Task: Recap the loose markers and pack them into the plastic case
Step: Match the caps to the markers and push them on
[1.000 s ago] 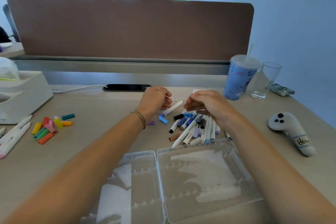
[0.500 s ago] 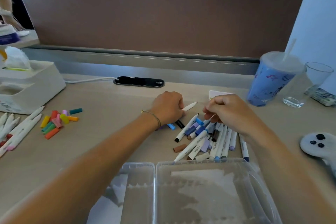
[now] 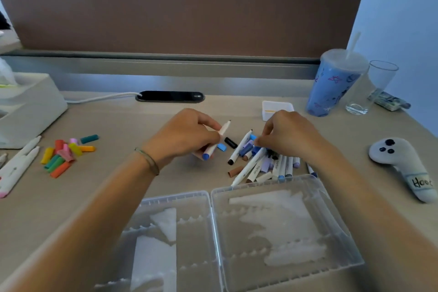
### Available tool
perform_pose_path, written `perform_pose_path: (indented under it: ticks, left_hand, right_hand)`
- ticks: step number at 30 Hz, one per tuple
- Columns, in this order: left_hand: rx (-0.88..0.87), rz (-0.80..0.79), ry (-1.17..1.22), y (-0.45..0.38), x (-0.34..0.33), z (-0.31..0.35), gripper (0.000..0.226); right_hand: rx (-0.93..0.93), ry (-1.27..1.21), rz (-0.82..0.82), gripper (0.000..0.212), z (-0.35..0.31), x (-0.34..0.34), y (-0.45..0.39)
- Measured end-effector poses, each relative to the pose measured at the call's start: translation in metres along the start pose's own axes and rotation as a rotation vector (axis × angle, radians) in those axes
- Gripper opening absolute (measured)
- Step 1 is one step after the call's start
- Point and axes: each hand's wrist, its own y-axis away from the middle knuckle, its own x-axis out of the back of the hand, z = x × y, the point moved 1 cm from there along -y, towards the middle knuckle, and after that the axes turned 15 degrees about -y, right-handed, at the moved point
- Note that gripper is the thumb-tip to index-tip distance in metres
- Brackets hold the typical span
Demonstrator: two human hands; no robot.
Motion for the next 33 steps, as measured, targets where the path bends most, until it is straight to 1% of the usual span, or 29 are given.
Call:
perform_pose_path:
  ticks: [2,3,6,9,11,13,17,20,22,24,27,28,29,30,33]
  left_hand:
    - [-0.006,-0.063,0.022,0.010,0.002,-0.004,0.013]
    - [-0.002,-0.091,0.041,0.013,0.002,-0.007,0.014]
    - [0.030,-0.148,0.078,0.017,0.005,-0.016,0.015]
    - [0.071,-0.156,0.114,0.016,0.010,-0.022,0.012]
    - [0.058,-0.155,0.115,0.014,0.012,-0.023,0.011]
    - [0.040,-0.195,0.126,0.013,0.009,-0.021,0.011]
    - [0.014,-0.322,0.101,0.011,0.001,-0.017,0.015]
    - [0.004,-0.370,0.077,0.010,0.000,-0.019,0.024]
    - [0.017,-0.377,0.069,0.009,0.002,-0.022,0.025]
    - [0.032,-0.368,0.076,0.008,0.006,-0.027,0.024]
    - [0.025,-0.376,0.085,0.010,0.010,-0.030,0.017]
    - [0.021,-0.374,0.081,0.011,0.011,-0.031,0.013]
    - [0.019,-0.367,0.073,0.012,0.011,-0.032,0.012]
    - [0.020,-0.360,0.060,0.013,0.011,-0.033,0.016]
    - [0.027,-0.331,0.006,0.013,0.009,-0.034,0.021]
  right_hand:
    - [-0.045,0.075,0.034,0.038,-0.003,-0.007,0.005]
    - [-0.058,0.100,0.047,0.038,-0.005,-0.010,0.007]
    - [-0.072,0.106,0.047,0.028,-0.012,-0.016,0.010]
    - [-0.060,0.048,0.004,0.020,-0.017,-0.018,0.012]
    - [-0.038,0.004,0.006,0.017,-0.017,-0.018,0.011]
    - [-0.015,-0.027,0.043,0.014,-0.014,-0.016,0.009]
    - [-0.016,-0.246,0.076,0.011,-0.009,-0.004,0.007]
    - [-0.009,-0.408,0.014,0.012,-0.011,-0.002,0.009]
    - [-0.004,-0.431,-0.057,0.016,-0.013,-0.006,0.012]
    - [-0.010,-0.489,-0.086,0.014,-0.016,-0.009,0.013]
    - [-0.063,-0.804,-0.117,0.012,-0.016,-0.006,0.013]
    - [-0.080,-0.876,-0.123,0.012,-0.015,-0.005,0.012]
    - [-0.094,-0.899,-0.119,0.012,-0.013,-0.004,0.010]
    - [-0.094,-0.855,-0.098,0.011,-0.010,-0.004,0.009]
    - [-0.004,-0.551,-0.042,0.010,-0.003,-0.009,0.004]
